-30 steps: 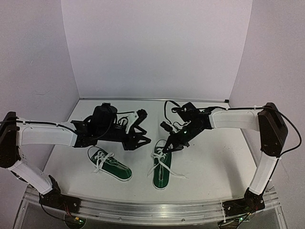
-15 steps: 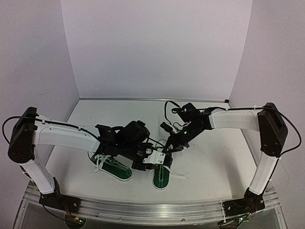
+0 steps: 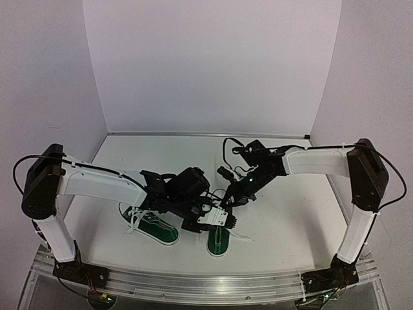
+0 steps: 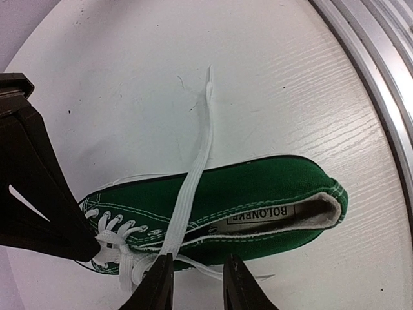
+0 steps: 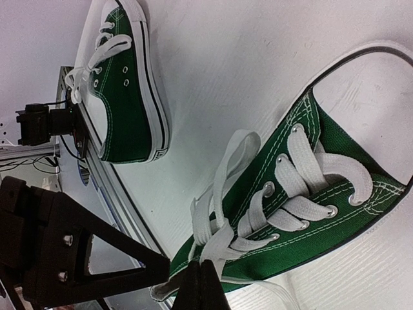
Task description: Tie the shoes
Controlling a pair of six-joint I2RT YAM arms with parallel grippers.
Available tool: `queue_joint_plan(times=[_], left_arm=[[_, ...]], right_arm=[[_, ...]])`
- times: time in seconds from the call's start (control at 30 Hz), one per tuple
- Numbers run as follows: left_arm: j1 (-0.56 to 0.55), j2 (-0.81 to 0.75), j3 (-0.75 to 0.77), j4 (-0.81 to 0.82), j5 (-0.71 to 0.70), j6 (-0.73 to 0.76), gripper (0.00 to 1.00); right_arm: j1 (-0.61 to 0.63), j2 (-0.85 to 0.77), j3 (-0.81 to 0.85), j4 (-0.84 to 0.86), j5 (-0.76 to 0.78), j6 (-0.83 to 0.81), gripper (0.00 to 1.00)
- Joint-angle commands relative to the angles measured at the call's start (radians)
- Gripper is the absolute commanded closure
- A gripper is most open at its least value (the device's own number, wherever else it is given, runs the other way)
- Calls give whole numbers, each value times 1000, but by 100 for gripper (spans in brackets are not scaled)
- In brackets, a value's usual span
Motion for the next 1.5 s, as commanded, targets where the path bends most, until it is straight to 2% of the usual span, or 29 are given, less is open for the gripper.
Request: queue_joint_plan(times=[0.0,0.27,0.57,0.7,0.97,1.47], left_arm=[[4,20,35,69,-22,-34,74],[4,31,34,94,-26,-67,74],[4,54,27,88,-70,-31,75],[4,54,19,89,-100,-18,80],[4,19,10,110,-117,-39,100],[54,-38,-34,182,-54,-218,100]], right_arm=[[-3,10,15,14,-21,-2,100],[-3,13,20,14,-23,-3,100],[-1,16,24,13,-25,-2,100],[-3,19,25,13,-27,-3,100],[-3,22,33,13,-27,-5,100],[-5,7,35,15,-25,1,100]])
